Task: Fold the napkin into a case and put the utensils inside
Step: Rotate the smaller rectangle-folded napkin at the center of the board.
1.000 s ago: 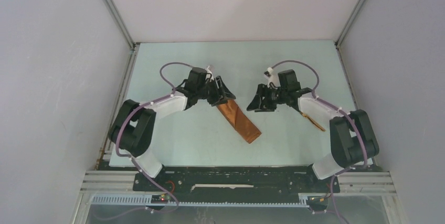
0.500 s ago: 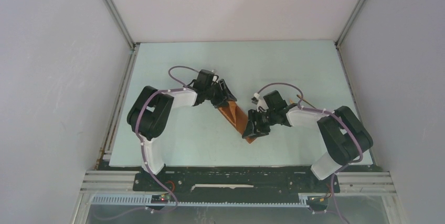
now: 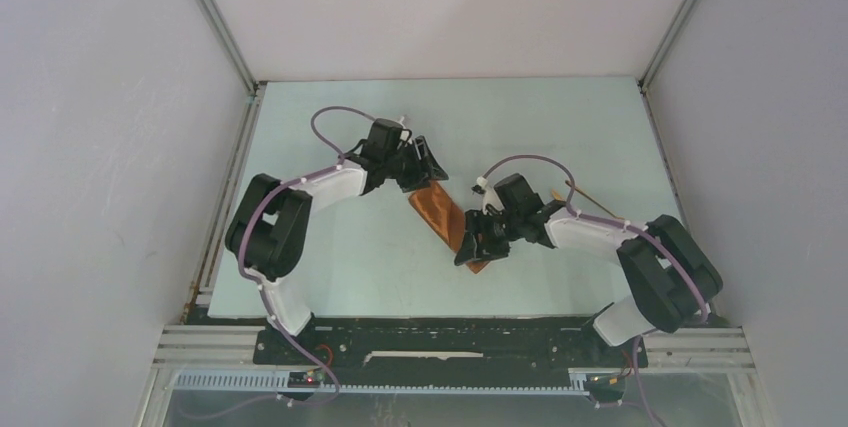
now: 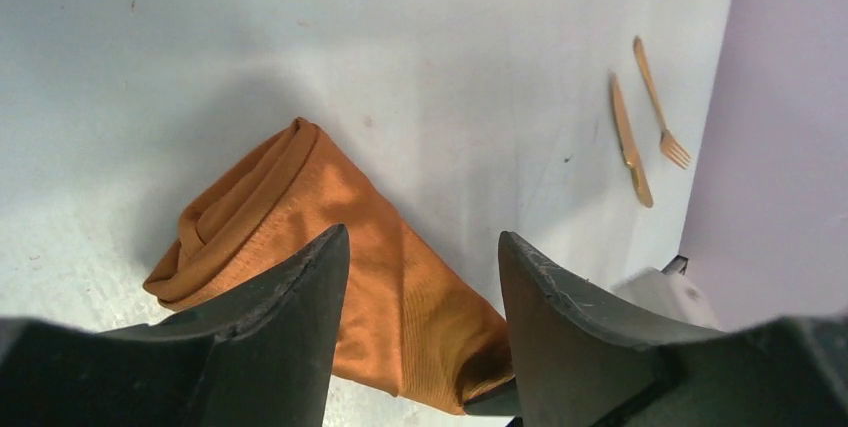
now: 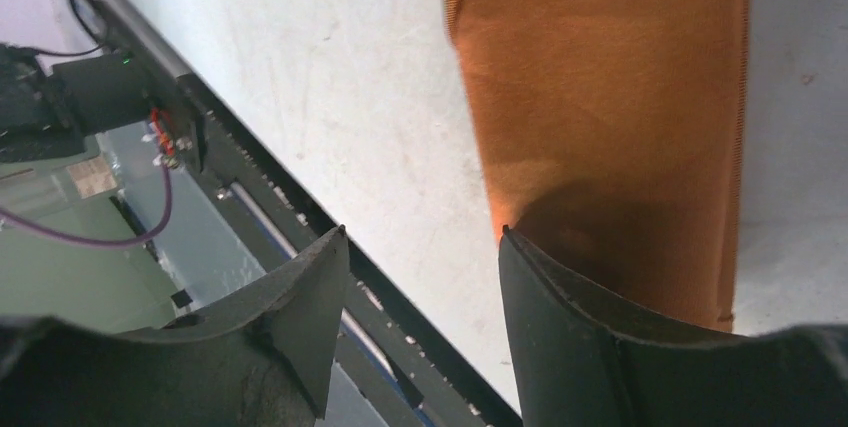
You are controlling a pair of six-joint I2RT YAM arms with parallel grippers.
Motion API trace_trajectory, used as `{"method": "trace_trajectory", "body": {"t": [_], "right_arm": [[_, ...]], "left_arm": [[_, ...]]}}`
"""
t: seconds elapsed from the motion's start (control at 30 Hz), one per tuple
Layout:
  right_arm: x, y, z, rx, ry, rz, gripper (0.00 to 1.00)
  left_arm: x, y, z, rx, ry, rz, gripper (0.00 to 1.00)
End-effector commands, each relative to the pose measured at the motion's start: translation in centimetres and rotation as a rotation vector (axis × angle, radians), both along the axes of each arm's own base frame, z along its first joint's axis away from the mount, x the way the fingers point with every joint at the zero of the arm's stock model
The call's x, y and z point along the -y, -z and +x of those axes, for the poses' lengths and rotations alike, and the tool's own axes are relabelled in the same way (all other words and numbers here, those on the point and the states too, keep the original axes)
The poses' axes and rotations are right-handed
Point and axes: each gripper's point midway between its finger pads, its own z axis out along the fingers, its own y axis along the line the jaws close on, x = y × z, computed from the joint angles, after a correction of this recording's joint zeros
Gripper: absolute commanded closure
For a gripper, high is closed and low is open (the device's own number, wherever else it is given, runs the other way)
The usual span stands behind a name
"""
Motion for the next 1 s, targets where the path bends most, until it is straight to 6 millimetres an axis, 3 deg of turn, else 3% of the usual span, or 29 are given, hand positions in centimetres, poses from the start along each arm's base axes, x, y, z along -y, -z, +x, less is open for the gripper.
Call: {"method": "trace_trajectory", "body": {"t": [0.0,0.13,0.27,0.43,0.57,0.73,0.97], "right_arm": [[-0.3,1.4,0.9,0.002,0.041,-0.04,0.35],[0.4,2.1,0.5,0.076,0.033,-0.192,0.35],[-0.8,0.8,-1.2,0.139,-0.002,-0.244,0.33],[-4.3,0.0,-3.5,0.108,-0.035,-0.145,0.3],[-5.4,0.8,-3.5,0.112,0.007,-0.116,0.3],[-1.7,4.4,-0.8,0.107,0.183,-0.21,0.3],[2.8,4.7,2.9,0.156,0.359,-0.23,0.29]], "left_arm": [[-0.2,-5.2,0.5,0.118,-0.002,-0.038,0.37],[-1.9,-7.4,-0.5,0.172,0.0,0.026,0.36],[-3.2,-9.2,-0.8,0.23,0.007,0.092,0.34],[-1.2,-8.2,-0.4,0.167,0.079,0.048,0.34],[1.2,-6.4,0.8,0.088,0.101,-0.034,0.34],[3.9,-4.1,3.3,0.051,0.165,-0.043,0.34],[5.7,0.3,5.9,-0.02,0.23,-0.003,0.35]]}}
